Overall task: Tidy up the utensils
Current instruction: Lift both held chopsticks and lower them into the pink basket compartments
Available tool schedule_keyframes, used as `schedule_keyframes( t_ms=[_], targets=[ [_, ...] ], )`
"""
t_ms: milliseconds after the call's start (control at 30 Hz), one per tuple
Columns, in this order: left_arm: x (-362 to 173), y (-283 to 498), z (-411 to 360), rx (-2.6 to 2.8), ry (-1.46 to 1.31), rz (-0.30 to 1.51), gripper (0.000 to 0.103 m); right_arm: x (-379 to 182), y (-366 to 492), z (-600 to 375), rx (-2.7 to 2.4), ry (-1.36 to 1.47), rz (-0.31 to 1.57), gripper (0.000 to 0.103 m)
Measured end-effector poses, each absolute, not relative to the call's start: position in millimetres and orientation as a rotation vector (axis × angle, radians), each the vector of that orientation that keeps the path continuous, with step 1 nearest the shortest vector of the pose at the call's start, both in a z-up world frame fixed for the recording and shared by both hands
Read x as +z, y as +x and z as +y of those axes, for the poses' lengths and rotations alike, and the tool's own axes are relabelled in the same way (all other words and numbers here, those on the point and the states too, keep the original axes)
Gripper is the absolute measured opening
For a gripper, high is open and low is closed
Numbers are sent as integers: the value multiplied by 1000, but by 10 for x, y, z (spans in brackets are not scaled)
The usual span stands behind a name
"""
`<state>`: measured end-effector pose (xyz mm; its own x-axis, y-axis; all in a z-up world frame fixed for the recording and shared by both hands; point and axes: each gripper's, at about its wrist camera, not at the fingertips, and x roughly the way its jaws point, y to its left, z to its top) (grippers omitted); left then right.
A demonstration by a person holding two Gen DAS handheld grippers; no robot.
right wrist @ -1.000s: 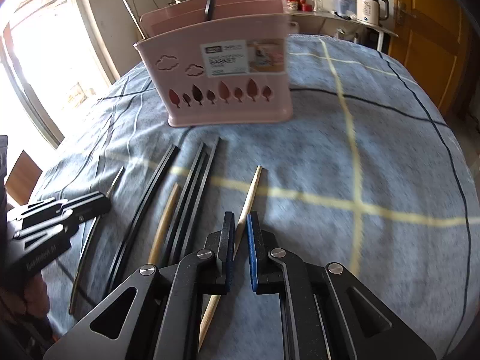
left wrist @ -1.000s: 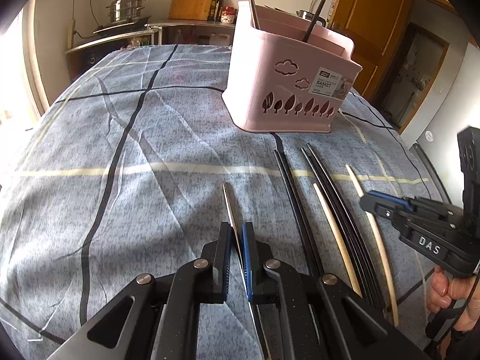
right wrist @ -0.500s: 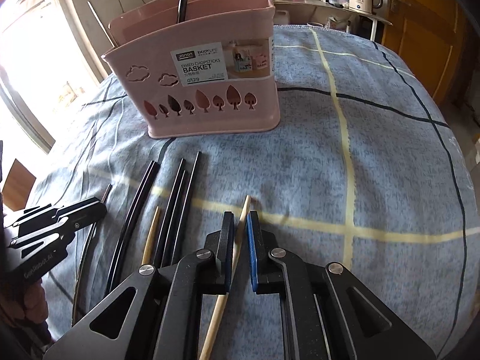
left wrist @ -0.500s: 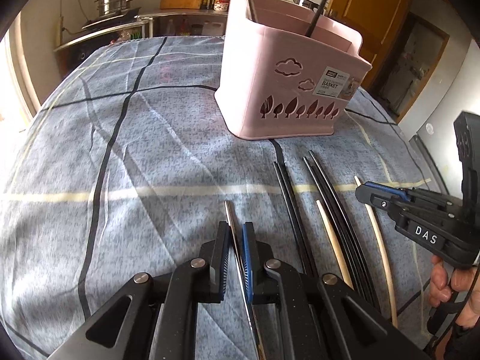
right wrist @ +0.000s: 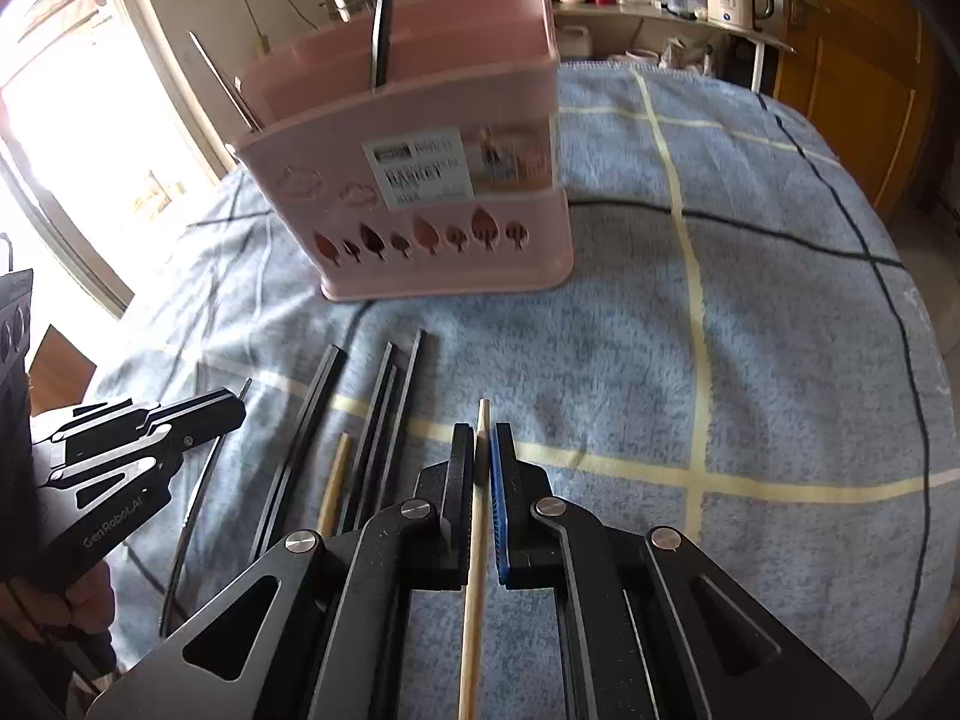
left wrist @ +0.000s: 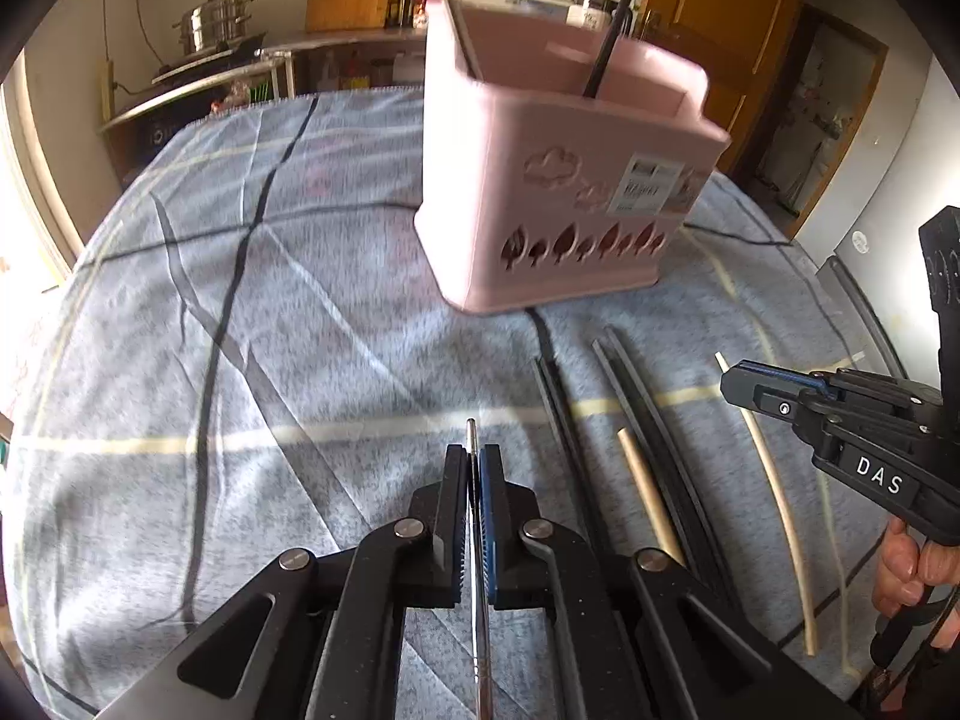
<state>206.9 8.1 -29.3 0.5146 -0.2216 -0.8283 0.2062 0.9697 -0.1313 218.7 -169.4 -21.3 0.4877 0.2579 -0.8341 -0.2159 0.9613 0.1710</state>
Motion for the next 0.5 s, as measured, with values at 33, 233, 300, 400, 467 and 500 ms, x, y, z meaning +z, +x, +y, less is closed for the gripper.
schedule_keyframes(
  t_ms=[33,233,300,400,467,500],
  targets=[
    [-243,2057,76,-260,-17,989,4,-158,2172,-1703,291,47,1010,5],
    [175,1980,104,-277,-26,909,3,162,2137,-1752,305,54,941,5],
    [354,1947,116,-283,-27,872,3,292,2120,-1762,307,54,910,5],
    [571,1924,134,-288,-25,830,3,471,2092,-1775,312,54,868,5],
    [697,1917,153,-292,-27,806,3,614,2046,-1776,314,48,832,5],
    [760,1906,157,-294,-28,793,3,657,2027,-1773,314,47,822,5]
  ],
)
